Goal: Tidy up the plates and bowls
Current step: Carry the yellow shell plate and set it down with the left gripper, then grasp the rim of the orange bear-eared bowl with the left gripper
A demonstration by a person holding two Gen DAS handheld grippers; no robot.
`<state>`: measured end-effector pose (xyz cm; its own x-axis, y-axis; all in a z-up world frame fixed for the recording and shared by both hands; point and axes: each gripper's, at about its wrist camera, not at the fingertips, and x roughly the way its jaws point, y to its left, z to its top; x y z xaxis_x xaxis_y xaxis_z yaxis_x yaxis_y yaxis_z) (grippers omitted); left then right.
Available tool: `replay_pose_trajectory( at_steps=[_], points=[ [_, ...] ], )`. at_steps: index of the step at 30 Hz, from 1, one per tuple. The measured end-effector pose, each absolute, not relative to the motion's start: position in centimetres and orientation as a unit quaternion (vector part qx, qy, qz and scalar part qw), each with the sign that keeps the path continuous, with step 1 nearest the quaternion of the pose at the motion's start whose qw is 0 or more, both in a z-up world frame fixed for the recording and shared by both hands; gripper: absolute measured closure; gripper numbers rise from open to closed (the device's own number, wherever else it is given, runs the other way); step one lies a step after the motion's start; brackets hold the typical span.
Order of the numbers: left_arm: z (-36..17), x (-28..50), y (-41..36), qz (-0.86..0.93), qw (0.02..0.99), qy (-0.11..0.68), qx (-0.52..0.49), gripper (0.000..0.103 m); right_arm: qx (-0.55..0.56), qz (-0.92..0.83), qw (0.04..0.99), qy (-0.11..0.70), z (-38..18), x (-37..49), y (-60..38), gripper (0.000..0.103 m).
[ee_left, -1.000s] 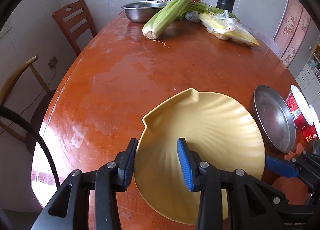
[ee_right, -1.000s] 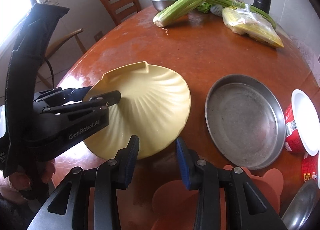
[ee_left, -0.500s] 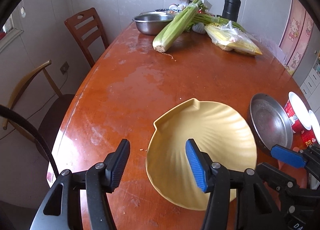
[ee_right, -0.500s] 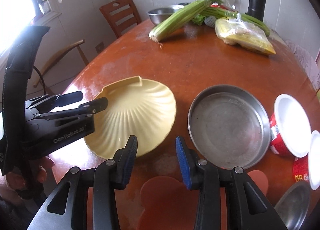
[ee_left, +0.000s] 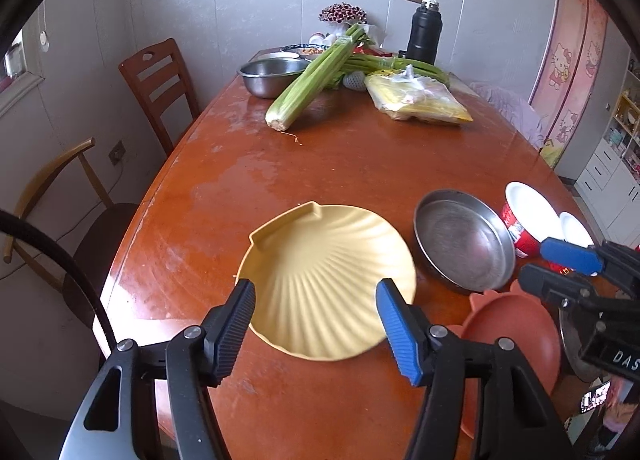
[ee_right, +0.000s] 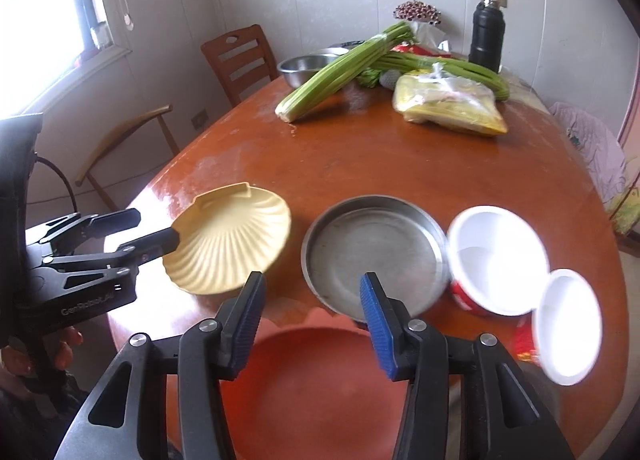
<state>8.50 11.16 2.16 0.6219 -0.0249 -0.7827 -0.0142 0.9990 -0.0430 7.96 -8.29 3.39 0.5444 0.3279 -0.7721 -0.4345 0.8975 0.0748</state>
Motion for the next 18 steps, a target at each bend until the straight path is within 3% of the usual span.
replay_pose_trajectory(
  at_steps=[18],
  points=[
    [-0.8, 6.1, 4.6, -0.040, 0.875, 0.481, -0.027, 0.039, -0.112, 0.215, 0.846, 0.475, 0.1, 7.3, -13.8, 0.050]
  ],
)
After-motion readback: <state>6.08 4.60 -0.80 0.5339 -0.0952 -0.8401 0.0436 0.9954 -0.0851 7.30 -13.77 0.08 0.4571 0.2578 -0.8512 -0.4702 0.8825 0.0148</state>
